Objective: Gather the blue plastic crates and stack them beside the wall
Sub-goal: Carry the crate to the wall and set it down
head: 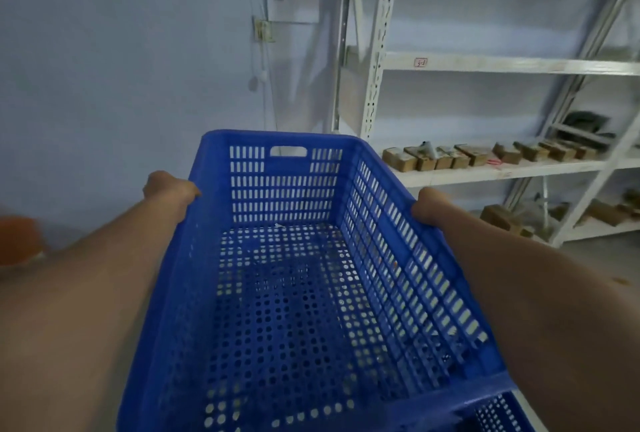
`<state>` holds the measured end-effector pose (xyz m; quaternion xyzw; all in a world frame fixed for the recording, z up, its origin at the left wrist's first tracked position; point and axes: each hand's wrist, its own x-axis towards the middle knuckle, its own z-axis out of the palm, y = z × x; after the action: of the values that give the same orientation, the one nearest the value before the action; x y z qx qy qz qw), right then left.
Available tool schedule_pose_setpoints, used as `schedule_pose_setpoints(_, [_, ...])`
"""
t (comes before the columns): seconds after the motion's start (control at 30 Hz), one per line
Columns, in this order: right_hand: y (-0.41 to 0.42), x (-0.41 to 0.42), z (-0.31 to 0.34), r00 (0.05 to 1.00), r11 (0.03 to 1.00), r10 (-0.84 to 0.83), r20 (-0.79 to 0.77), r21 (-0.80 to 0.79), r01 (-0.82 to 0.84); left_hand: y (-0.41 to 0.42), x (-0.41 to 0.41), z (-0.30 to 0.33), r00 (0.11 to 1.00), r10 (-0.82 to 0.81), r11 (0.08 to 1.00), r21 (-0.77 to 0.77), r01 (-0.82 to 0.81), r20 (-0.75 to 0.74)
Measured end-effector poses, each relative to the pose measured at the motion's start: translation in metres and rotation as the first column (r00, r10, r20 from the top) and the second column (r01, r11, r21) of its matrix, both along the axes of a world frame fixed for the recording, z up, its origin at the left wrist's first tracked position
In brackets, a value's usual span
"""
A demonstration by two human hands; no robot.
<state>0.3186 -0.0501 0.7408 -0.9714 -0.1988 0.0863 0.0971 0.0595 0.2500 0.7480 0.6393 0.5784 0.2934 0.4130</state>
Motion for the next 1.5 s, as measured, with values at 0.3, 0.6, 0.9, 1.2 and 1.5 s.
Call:
schedule_pose_setpoints(0.3, [0.074,0.104,-0.056,0.995,0.997,0.064,-0.078,-0.033,-0.067,0.052,0.081,-0.060,0.998,0.018,0.995,-0.097,-0.024,-0.063])
schedule_pose_setpoints(0.6, [0.143,0.175,-0.110,0.994,0.996,0.066,-0.092,-0.051,-0.071,0.124,0.150,-0.123,0.997,0.024,0.982,-0.185,-0.037,-0.071])
schedule_pose_setpoints(0.9, [0.222,0.222,-0.160,0.998,0.996,-0.003,-0.069,-0.094,-0.003,0.219,0.204,-0.177,0.997,-0.057,0.973,-0.227,0.043,-0.052])
schedule_pose_setpoints(1.2, [0.266,0.250,-0.217,0.993,0.990,0.040,-0.110,-0.127,-0.054,0.278,0.233,-0.247,0.987,-0.080,0.971,-0.233,0.046,-0.137])
schedule_pose_setpoints(1.5, [0.291,0.271,-0.284,0.975,0.991,-0.001,-0.224,-0.132,-0.029,0.297,0.240,-0.325,0.968,-0.085,0.977,-0.210,0.035,-0.235])
